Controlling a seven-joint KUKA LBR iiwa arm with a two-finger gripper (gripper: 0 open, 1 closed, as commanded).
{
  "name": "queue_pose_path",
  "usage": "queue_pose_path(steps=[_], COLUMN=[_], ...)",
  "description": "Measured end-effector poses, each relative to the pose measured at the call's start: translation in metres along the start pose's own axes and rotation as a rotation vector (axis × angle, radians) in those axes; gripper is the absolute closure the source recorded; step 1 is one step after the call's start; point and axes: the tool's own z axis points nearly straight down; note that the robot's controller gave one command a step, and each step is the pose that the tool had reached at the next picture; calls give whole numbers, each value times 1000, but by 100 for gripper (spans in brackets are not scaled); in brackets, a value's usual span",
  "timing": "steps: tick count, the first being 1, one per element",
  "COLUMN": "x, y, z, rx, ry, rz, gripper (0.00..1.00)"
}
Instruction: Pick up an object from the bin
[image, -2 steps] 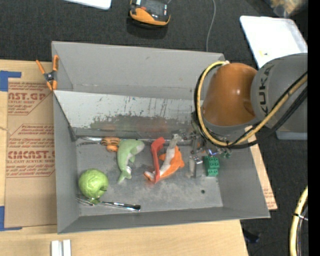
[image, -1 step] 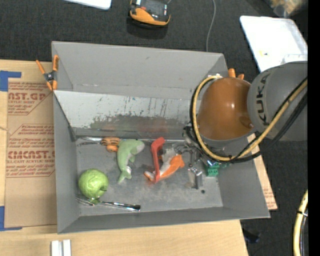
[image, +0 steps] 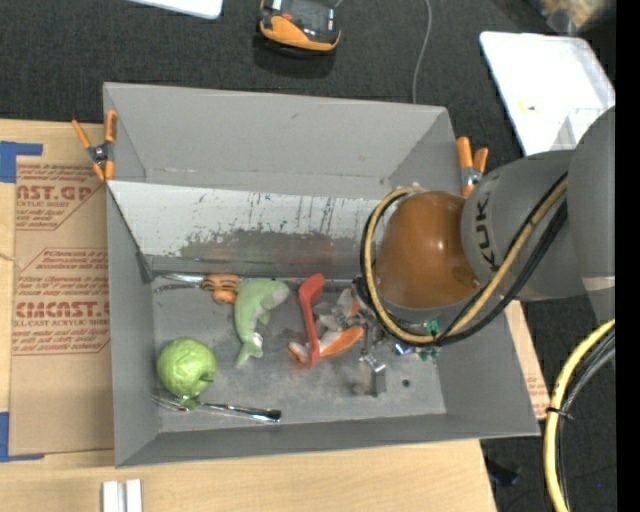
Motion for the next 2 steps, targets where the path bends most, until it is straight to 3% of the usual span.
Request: queue_pose_path(steps=[1,2], x=[-19,-19], y=[6,6], z=[-4,-4], rx=[9,9], ry=[-14,-14], rz=[-490,-490], gripper=[100,100])
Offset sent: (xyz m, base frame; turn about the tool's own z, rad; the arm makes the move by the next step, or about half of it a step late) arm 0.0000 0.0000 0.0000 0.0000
